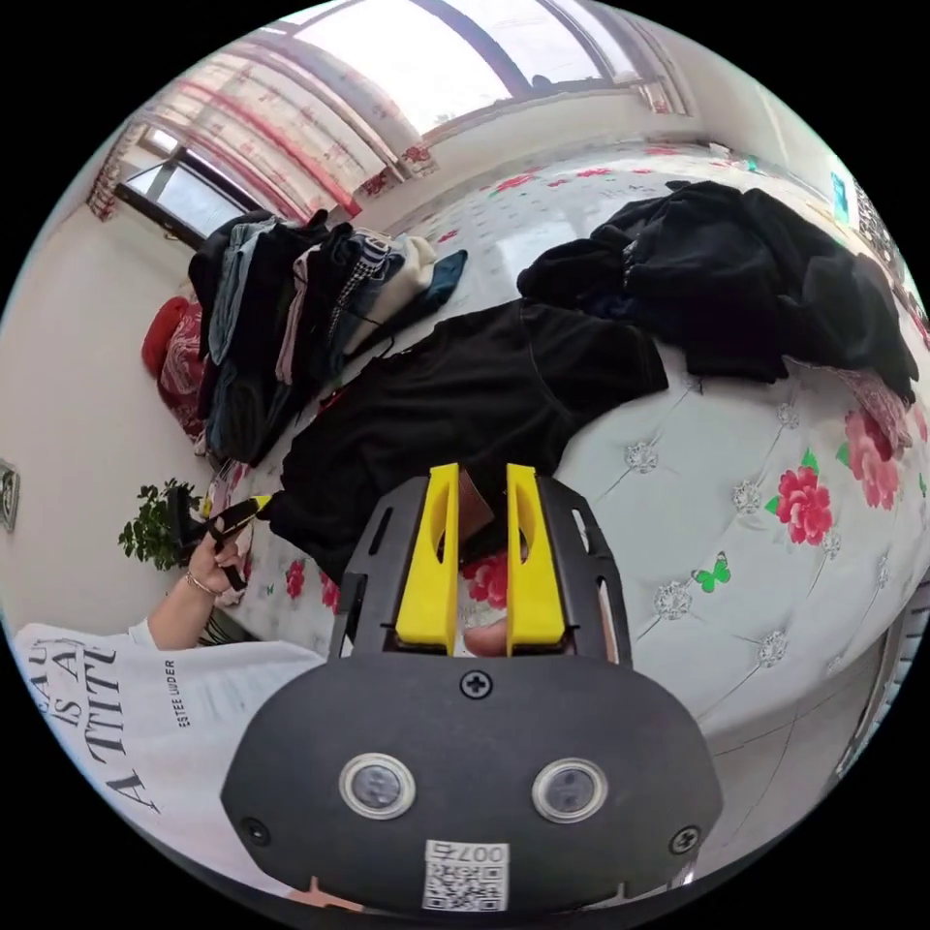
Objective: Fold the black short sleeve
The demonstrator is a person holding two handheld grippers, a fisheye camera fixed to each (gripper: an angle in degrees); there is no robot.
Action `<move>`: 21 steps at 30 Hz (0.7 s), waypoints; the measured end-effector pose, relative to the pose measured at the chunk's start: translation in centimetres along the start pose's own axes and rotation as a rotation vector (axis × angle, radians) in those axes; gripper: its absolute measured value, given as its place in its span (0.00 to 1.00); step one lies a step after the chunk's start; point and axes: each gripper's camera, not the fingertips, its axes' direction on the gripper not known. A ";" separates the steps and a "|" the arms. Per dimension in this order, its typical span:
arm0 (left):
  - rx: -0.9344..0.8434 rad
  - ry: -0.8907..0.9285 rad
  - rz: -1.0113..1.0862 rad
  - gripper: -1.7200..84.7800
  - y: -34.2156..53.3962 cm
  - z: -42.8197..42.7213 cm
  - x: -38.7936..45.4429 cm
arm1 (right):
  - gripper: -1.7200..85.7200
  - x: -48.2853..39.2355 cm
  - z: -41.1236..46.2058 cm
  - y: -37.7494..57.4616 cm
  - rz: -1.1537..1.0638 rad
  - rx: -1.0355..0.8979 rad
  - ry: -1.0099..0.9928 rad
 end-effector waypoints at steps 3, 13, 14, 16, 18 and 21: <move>-0.003 -0.066 -0.019 0.11 1.4 -1.0 -0.3 | 0.06 1.4 0.1 1.1 0.037 -0.002 -0.024; -0.063 -0.042 -0.010 0.16 3.2 -2.0 -1.3 | 0.11 3.9 4.1 1.1 -0.046 -0.165 0.029; -0.071 -0.039 0.034 0.17 2.1 -1.7 -0.5 | 0.11 4.0 4.6 0.8 -0.056 -0.188 0.032; -0.106 -0.072 0.118 0.16 0.6 -0.6 0.7 | 0.09 4.1 6.2 -0.1 -0.095 -0.276 0.029; -0.173 -0.136 0.207 0.13 0.0 1.0 1.9 | 0.06 3.8 6.7 -0.4 -0.129 -0.320 -0.001; -0.278 -0.257 0.291 0.04 0.6 2.2 3.0 | 0.03 3.3 5.9 -0.2 -0.190 -0.347 -0.007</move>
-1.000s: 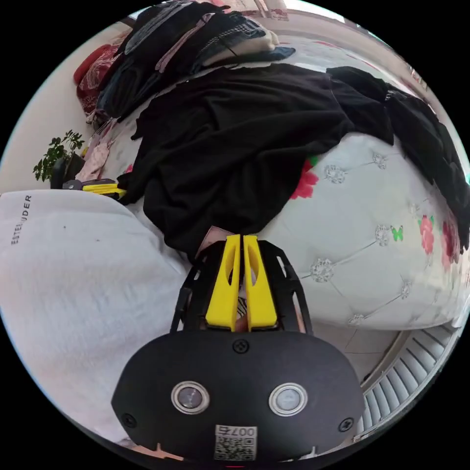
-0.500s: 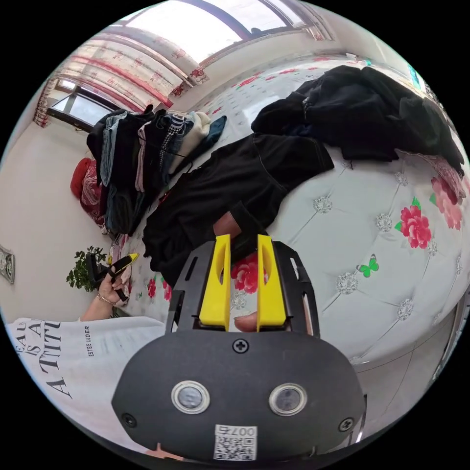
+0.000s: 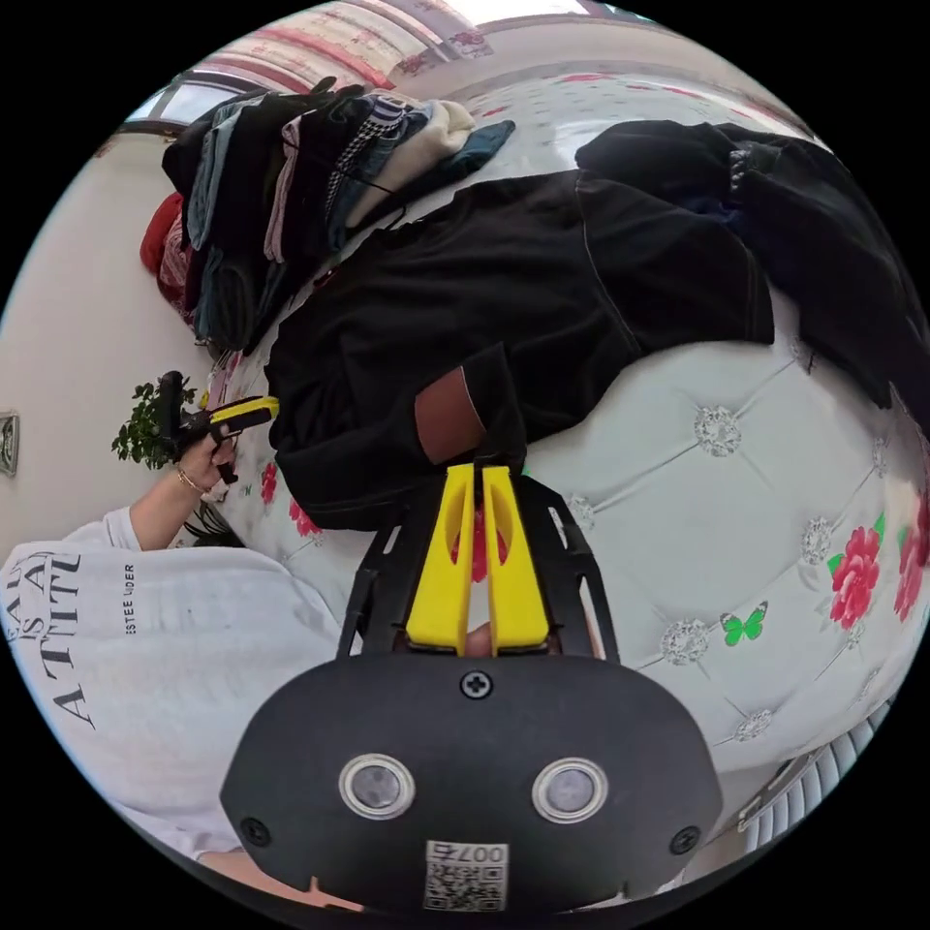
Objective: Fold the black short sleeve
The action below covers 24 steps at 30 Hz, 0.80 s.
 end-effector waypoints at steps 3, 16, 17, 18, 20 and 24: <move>0.044 -0.006 -0.041 0.02 2.6 -3.7 -0.3 | 0.02 -0.3 -3.1 2.2 -0.043 0.048 -0.031; 0.203 0.752 -0.549 0.01 24.9 -15.6 -10.9 | 0.02 3.1 -13.4 15.9 0.165 0.182 -0.482; 0.208 0.791 -0.583 0.01 24.8 -14.7 -12.3 | 0.02 3.3 -13.1 15.4 0.177 0.162 -0.471; 0.206 0.812 -0.606 0.01 24.4 -14.2 -13.0 | 0.02 3.8 -12.4 13.9 0.193 0.125 -0.450; 0.264 0.829 -0.624 0.01 20.3 -15.4 -16.0 | 0.02 4.3 -11.9 10.5 0.202 0.107 -0.438; 0.519 0.811 -0.496 0.01 11.6 -26.0 -18.5 | 0.02 1.6 -19.1 2.1 0.139 0.360 -0.469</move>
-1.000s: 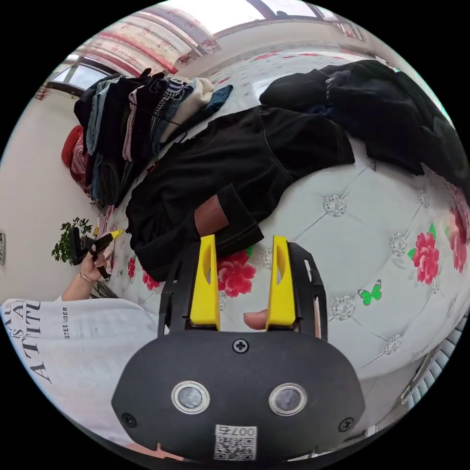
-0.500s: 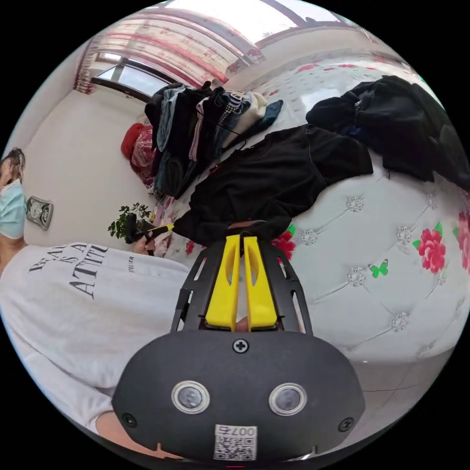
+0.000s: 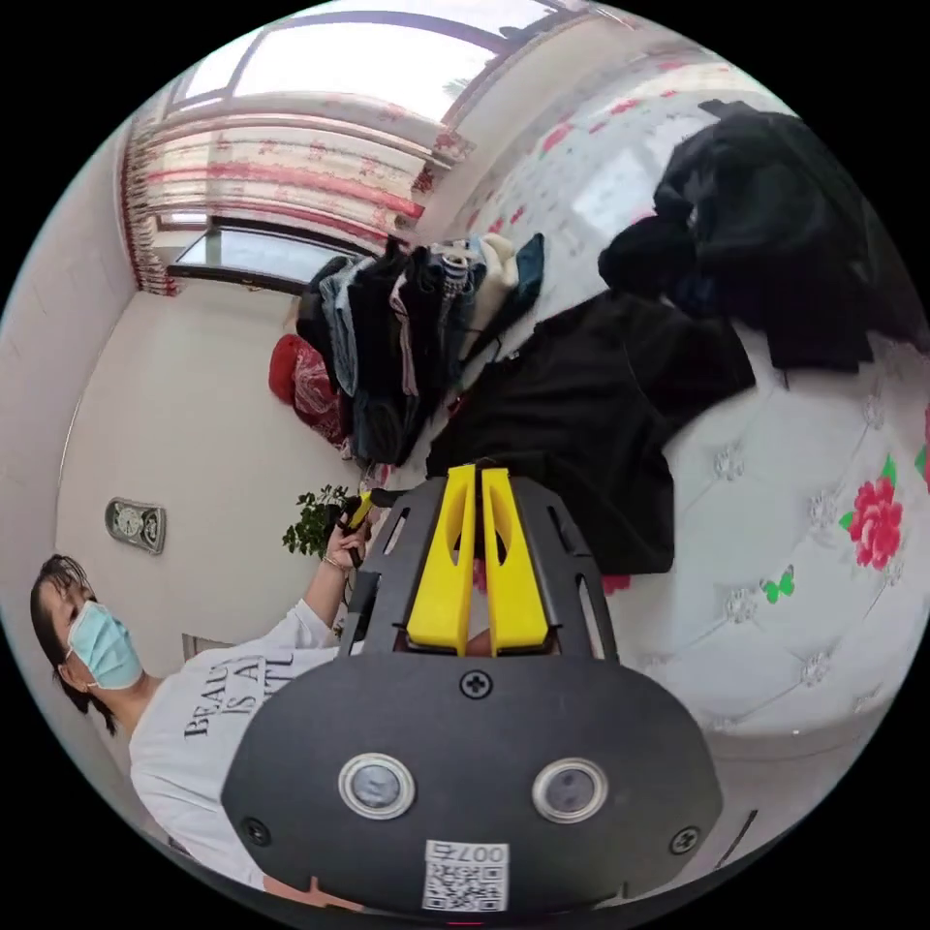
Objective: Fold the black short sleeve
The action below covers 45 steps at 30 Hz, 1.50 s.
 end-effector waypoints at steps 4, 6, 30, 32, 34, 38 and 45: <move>0.119 0.068 0.335 0.01 -4.7 -6.1 15.7 | 0.02 -12.5 -6.4 -3.5 -0.296 0.251 -0.022; 0.144 0.079 0.456 0.01 -3.3 -9.1 20.9 | 0.02 -16.3 -8.7 -2.8 -0.405 0.284 -0.030; -0.053 -0.437 -0.280 0.01 39.7 -11.5 -0.9 | 0.02 4.5 5.5 26.4 -0.171 -0.442 0.266; -0.081 -0.528 -0.304 0.01 41.3 -11.2 -1.6 | 0.02 5.7 6.0 27.2 -0.147 -0.481 0.292; -0.054 -0.552 -0.329 0.01 42.3 -11.3 -2.1 | 0.02 7.1 6.3 27.4 -0.117 -0.481 0.337; 0.019 -0.532 -0.342 0.02 43.2 -10.9 -2.5 | 0.04 8.0 4.8 25.4 -0.080 -0.370 0.328; 0.052 -0.509 -0.311 0.06 40.0 -8.5 -3.5 | 0.07 9.4 2.9 15.9 -0.008 -0.112 0.367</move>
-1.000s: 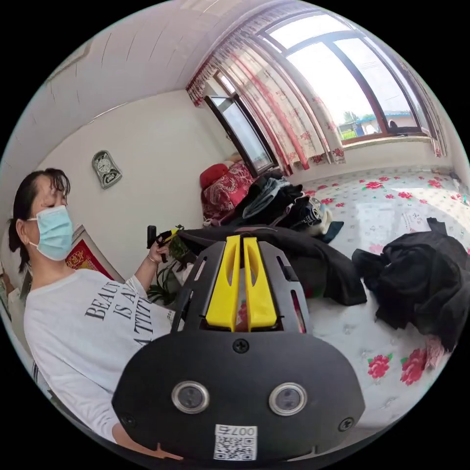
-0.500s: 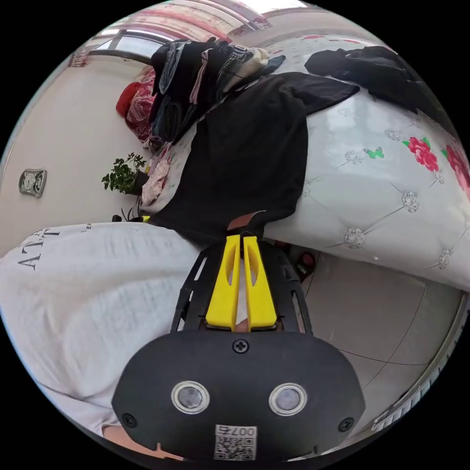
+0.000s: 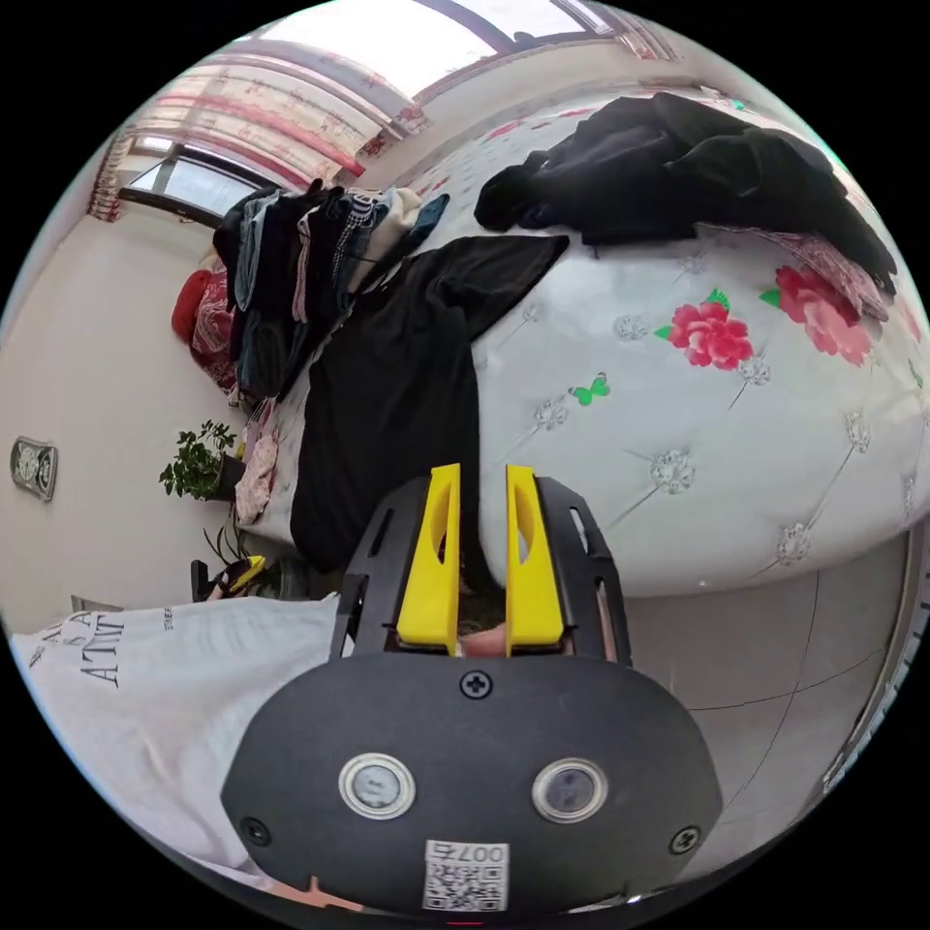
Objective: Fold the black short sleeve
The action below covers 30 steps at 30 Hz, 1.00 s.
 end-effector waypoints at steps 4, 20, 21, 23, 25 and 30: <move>-0.012 0.026 0.023 0.08 -4.5 2.4 0.8 | 0.08 -0.3 2.0 -7.0 0.053 0.063 0.032; -0.071 0.056 0.061 0.11 -27.1 14.9 3.1 | 0.10 -2.8 15.7 -23.8 0.229 0.006 0.345; -0.076 0.056 0.056 0.12 -27.7 15.6 3.0 | 0.08 -3.5 16.3 -24.2 0.205 -0.018 0.418; -0.112 0.055 0.036 0.12 -29.5 18.7 2.9 | 0.05 -4.3 17.5 -25.0 0.122 -0.119 0.481; -0.109 0.060 0.030 0.11 -30.2 20.1 2.9 | 0.03 -4.8 16.4 -26.2 0.032 -0.166 0.587; -0.138 0.201 0.030 0.03 -30.2 23.1 2.6 | 0.02 -2.4 7.2 -27.0 0.262 0.128 0.829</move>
